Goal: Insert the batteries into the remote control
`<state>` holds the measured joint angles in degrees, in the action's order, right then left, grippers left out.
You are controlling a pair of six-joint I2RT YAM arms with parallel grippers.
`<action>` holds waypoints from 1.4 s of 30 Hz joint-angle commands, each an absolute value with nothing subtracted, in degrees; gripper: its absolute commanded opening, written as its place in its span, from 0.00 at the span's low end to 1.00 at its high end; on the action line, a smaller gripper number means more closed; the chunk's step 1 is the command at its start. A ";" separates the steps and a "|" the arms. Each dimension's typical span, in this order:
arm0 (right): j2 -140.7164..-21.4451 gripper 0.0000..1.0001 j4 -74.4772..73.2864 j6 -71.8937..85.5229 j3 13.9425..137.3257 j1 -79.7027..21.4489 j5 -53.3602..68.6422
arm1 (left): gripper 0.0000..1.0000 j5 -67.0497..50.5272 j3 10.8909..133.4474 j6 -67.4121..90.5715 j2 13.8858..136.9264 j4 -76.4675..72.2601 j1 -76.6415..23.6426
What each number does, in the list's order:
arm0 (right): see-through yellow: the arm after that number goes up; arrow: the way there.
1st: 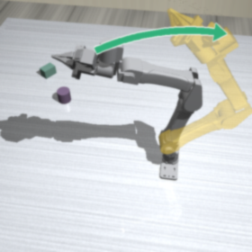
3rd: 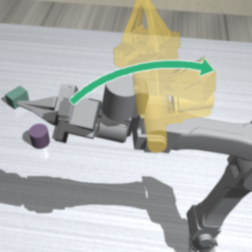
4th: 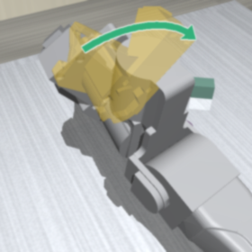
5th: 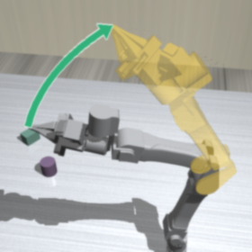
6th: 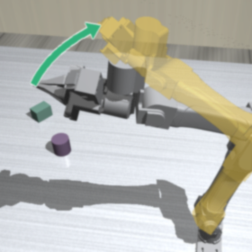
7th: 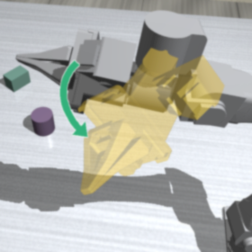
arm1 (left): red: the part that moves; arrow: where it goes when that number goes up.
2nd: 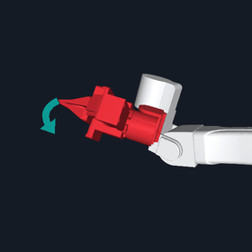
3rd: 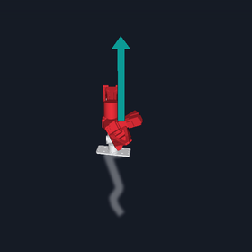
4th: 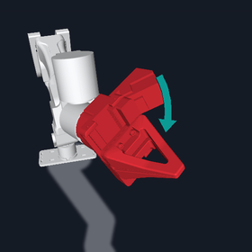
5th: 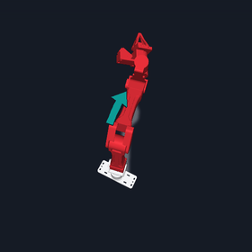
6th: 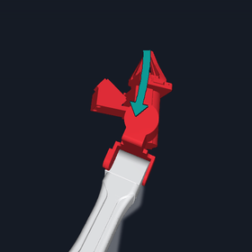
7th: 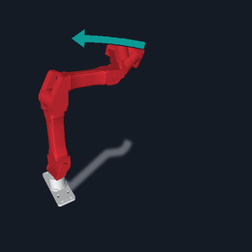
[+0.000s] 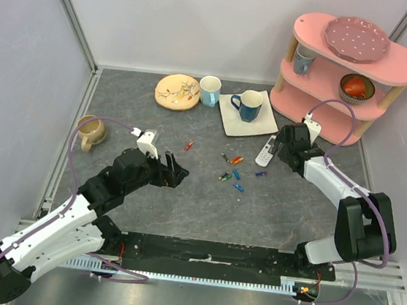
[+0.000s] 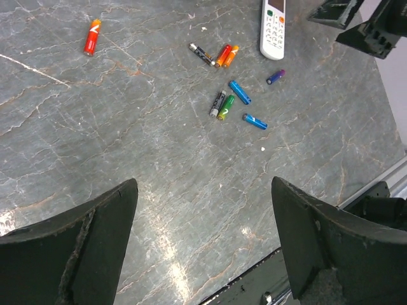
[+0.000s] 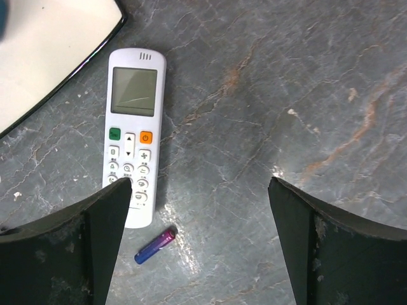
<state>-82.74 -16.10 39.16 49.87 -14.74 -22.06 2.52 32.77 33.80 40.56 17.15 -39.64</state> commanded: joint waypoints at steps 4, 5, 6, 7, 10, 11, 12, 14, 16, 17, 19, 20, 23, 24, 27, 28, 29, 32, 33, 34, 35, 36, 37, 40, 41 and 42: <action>-87.35 0.97 -11.69 42.01 53.34 -18.36 -21.26 | 0.89 0.79 33.05 35.16 41.57 15.03 -39.64; -87.97 0.97 -11.78 42.10 54.48 -18.98 -21.70 | 0.89 0.70 33.05 35.24 41.66 15.03 -39.64; -88.76 0.97 -12.13 42.19 55.10 -19.77 -22.06 | 0.89 0.36 32.87 35.51 41.83 15.12 -39.64; -90.51 0.97 -12.22 42.54 55.72 -20.04 -22.58 | 0.89 0.35 32.87 35.59 42.01 15.20 -39.64; -94.03 0.97 -13.36 43.50 57.65 -20.13 -23.37 | 0.88 0.35 32.96 35.77 42.10 15.55 -39.64; -94.83 0.96 -13.53 43.59 58.27 -20.13 -23.47 | 0.88 0.35 32.96 35.86 41.93 15.56 -39.64; -96.05 0.94 -13.62 43.59 58.45 -20.13 -23.81 | 0.88 0.44 32.87 35.77 41.75 15.73 -39.64; -97.11 0.92 -13.97 44.29 58.97 -20.13 -24.95 | 0.88 0.79 32.96 35.60 41.40 16.17 -39.64; -98.26 0.92 -14.06 44.56 59.24 -20.13 -25.22 | 0.88 1.49 32.87 35.51 40.96 16.52 -39.64; -98.70 0.92 -14.06 45.00 59.41 -20.04 -25.05 | 0.88 1.49 32.78 35.42 40.78 16.61 -39.64; -99.75 0.91 -14.06 45.17 59.59 -20.13 -24.61 | 0.87 1.58 32.78 35.42 40.52 16.52 -39.64; -100.10 0.91 -14.06 45.44 59.94 -20.13 -24.44 | 0.87 1.58 32.78 35.33 40.52 16.52 -39.64; -101.33 0.89 -14.15 45.61 60.64 -20.13 -24.52 | 0.87 1.76 32.78 35.33 40.69 16.70 -39.64; -101.95 0.89 -14.15 45.62 60.82 -20.13 -24.70 | 0.87 1.76 32.78 35.33 40.78 16.79 -39.64; -102.74 0.88 -14.24 45.70 61.35 -20.13 -24.52 | 0.87 2.11 32.78 35.33 40.61 16.87 -39.64; -102.83 0.87 -14.24 45.70 61.61 -20.13 -24.52 | 0.87 2.02 32.70 35.33 40.69 16.79 -39.64; -103.18 0.87 -14.24 45.62 61.70 -20.13 -24.52 | 0.87 2.02 32.70 35.33 40.69 16.79 -39.64; -103.45 0.84 -14.33 45.09 61.61 -20.13 -24.70 | 0.87 1.93 32.61 35.42 40.87 16.79 -39.73; -103.45 0.82 -14.33 44.83 61.52 -20.13 -24.61 | 0.87 1.93 32.61 35.33 40.78 16.79 -39.64; -103.45 0.81 -14.24 44.74 61.26 -20.13 -24.70 | 0.87 1.93 32.52 35.51 40.96 16.70 -39.64; -103.45 0.80 -14.24 44.56 61.17 -20.13 -24.61 | 0.86 1.85 32.52 35.51 40.87 16.79 -39.64; -103.45 0.77 -14.15 44.47 61.00 -20.13 -24.52 | 0.86 1.85 32.52 35.68 40.96 16.79 -39.64; -103.53 0.74 -14.06 44.21 60.82 -20.13 -24.43 | 0.86 1.85 32.43 35.68 40.96 16.70 -39.64; -103.27 0.65 -13.45 43.77 59.95 -20.04 -24.26 | 0.86 1.76 32.34 35.86 41.22 16.79 -39.64; -103.01 0.62 -13.36 43.51 59.68 -20.04 -24.00 | 0.86 1.76 32.43 35.77 41.13 16.79 -39.64; -102.83 0.54 -13.19 43.24 59.50 -20.13 -23.99 | 0.86 1.93 32.43 35.86 41.13 16.79 -39.64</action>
